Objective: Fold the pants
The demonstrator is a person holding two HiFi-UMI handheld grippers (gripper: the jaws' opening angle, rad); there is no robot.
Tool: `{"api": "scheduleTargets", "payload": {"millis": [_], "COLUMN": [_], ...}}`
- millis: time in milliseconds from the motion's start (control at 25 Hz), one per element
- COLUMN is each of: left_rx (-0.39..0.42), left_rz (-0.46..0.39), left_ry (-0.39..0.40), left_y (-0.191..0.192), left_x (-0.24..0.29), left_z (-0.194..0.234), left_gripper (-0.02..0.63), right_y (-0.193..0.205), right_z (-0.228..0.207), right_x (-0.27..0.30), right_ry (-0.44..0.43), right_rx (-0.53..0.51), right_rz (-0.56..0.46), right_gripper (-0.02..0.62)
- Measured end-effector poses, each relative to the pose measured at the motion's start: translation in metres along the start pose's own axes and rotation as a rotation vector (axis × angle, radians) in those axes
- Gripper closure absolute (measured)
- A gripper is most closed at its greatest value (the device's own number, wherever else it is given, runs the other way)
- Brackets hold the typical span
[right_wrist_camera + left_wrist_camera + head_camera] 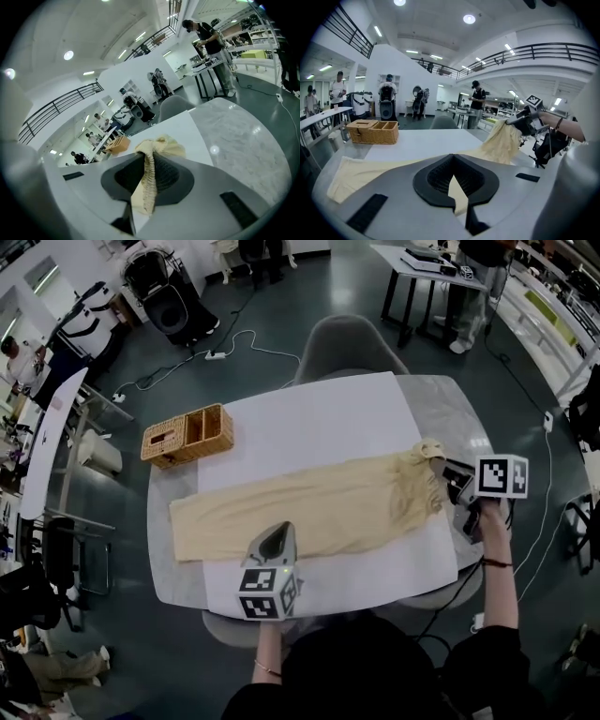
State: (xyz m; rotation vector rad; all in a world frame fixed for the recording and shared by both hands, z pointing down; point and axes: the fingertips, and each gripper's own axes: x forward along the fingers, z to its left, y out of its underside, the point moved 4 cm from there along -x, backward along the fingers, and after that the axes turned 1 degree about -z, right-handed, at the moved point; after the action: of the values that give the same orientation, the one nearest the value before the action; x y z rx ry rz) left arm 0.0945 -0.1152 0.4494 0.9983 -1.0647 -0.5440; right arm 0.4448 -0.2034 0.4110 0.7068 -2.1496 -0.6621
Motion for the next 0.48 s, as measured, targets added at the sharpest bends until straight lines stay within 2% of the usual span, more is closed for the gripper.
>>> {"api": "scheduleTargets", "payload": {"millis": [200,360,480], "left_rx": [-0.007,-0.014,-0.017], "left_rz": [-0.024,-0.035,-0.042], "left_ry": [-0.007,-0.010,-0.012], "left_y": [0.008,0.008,0.009], "left_x": [-0.021,-0.036,-0.048], "left_z": [0.031,0.052,0.062], "left_gripper": [0.598,0.598,0.598], "right_y": [0.010,0.011,0.013], "right_z": [0.033,0.065,0.080], "right_x": [0.016,0.031,0.030], "right_ry": [0.027,-0.042,0.012], "right_rx": [-0.014,-0.015,-0.036], "right_rz": [-0.009,-0.031,-0.028], "right_gripper": [0.538,0.538,0.538]}}
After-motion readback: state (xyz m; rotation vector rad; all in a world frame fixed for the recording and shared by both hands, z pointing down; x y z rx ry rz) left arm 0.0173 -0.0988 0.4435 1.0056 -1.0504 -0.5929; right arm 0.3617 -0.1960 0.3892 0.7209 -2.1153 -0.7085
